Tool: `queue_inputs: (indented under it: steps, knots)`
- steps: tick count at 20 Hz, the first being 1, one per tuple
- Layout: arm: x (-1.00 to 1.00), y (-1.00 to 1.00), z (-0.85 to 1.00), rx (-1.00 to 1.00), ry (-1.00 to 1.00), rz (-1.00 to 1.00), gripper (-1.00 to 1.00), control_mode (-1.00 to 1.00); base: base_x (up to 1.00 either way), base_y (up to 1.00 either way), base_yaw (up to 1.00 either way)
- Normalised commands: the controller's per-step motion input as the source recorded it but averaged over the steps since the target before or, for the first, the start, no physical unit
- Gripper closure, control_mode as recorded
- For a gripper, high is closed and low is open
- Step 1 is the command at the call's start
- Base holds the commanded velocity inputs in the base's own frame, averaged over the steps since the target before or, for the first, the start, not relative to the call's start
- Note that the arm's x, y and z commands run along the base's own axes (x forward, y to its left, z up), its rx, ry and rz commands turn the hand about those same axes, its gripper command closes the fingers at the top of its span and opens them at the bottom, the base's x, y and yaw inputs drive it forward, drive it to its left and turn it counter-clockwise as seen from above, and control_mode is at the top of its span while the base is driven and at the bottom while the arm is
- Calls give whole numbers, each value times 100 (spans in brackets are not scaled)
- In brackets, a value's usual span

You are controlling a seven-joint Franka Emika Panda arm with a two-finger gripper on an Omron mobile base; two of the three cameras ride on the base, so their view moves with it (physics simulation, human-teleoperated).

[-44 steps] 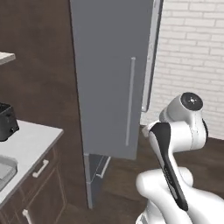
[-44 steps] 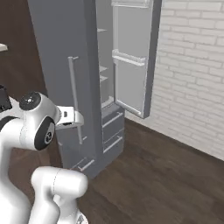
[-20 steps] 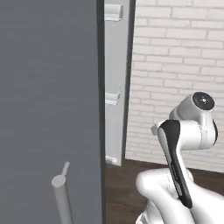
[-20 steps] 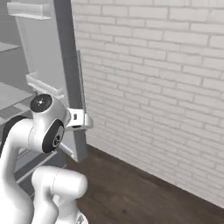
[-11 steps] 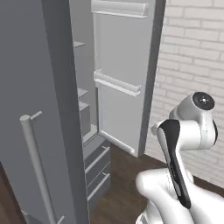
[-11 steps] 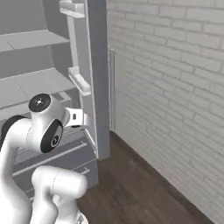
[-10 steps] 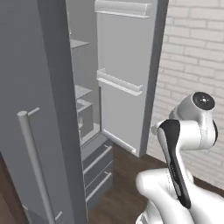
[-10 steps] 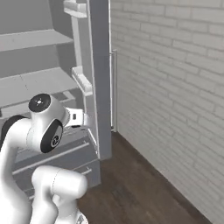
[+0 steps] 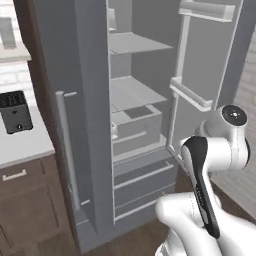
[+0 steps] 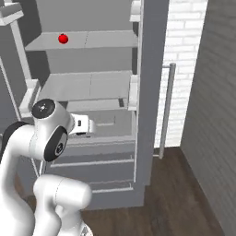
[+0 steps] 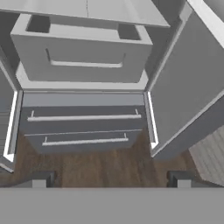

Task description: Place one tomato and one fish in each tupperware on the nearby counter, to pack two identical lunches.

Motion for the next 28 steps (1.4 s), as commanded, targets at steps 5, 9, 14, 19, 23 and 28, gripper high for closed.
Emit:
queue_inputs:
  steps: [5,9,14,19,23,28]
  knots:
    - [0,0,0,0,0,0,-100,100,41,-31,67]
    - [0,0,0,0,0,0,-100,100,43,-73,47]
    - [0,0,0,0,0,0,-100,100,36,-60,22]
    - [0,0,0,0,0,0,-100,100,63,40,10]
    - [0,0,0,0,0,0,-100,100,61,49,3]
    - [6,-4,0,0,0,0,-100,-100,30,1,0]
